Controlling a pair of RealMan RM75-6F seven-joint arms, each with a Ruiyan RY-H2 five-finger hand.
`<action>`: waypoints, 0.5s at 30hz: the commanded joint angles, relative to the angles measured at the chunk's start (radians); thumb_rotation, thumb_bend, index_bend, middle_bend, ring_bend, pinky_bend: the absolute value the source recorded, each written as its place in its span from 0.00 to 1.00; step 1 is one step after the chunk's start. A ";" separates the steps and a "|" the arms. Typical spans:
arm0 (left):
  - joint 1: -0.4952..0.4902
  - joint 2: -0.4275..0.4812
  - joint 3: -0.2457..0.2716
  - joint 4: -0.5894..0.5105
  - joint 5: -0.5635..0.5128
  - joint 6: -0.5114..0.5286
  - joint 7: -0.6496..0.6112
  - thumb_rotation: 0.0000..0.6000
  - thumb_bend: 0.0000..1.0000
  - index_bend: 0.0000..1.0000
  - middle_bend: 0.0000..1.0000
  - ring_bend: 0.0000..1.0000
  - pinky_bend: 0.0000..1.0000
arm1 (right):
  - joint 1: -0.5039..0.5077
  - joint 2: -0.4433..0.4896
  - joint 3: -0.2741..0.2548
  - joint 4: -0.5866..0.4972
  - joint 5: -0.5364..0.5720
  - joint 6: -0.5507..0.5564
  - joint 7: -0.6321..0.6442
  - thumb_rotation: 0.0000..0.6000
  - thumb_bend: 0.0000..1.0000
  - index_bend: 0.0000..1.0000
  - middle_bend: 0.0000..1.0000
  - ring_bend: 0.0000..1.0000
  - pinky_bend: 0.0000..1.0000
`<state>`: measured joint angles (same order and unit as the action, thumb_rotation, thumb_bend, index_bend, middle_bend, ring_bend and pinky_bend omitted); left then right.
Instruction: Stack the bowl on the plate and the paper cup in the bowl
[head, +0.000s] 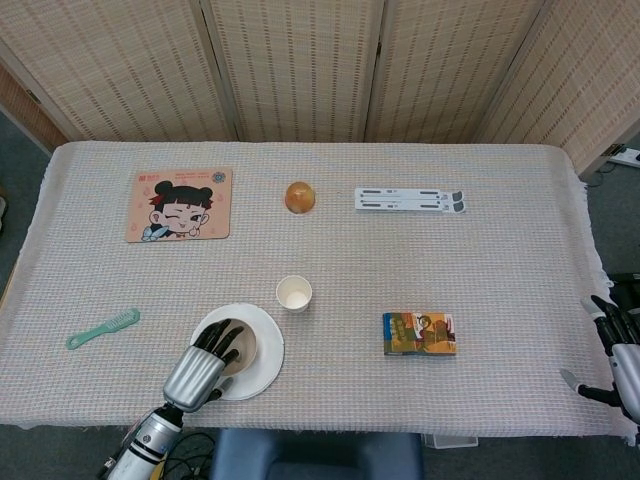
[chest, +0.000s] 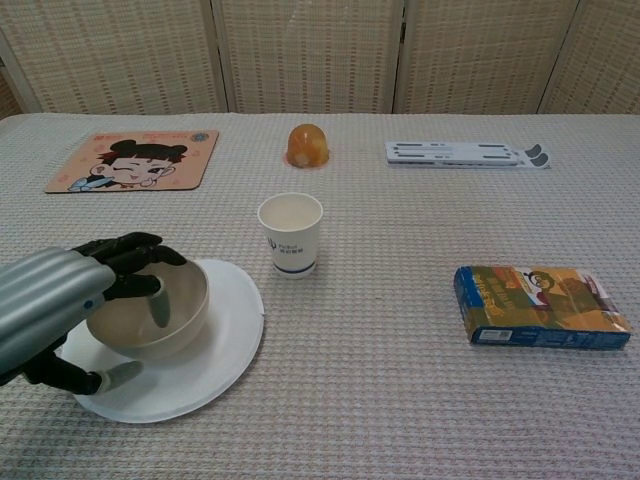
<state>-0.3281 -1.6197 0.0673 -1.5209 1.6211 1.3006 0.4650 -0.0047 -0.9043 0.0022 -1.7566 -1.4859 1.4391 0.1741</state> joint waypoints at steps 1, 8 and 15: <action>0.013 0.032 0.004 -0.059 -0.018 -0.002 0.050 1.00 0.30 0.36 0.16 0.00 0.16 | -0.001 0.000 0.001 0.000 0.003 0.002 0.000 1.00 0.21 0.00 0.00 0.00 0.00; 0.037 0.160 0.016 -0.255 -0.005 0.037 0.157 1.00 0.30 0.30 0.14 0.00 0.16 | -0.008 -0.001 0.002 -0.003 0.002 0.014 -0.001 1.00 0.21 0.00 0.00 0.00 0.00; 0.037 0.273 -0.014 -0.424 0.004 0.062 0.175 1.00 0.30 0.30 0.14 0.00 0.16 | -0.009 -0.001 0.003 -0.006 0.006 0.013 -0.007 1.00 0.21 0.00 0.00 0.00 0.00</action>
<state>-0.2932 -1.3809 0.0669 -1.9058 1.6210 1.3491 0.6352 -0.0136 -0.9054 0.0050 -1.7621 -1.4799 1.4525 0.1665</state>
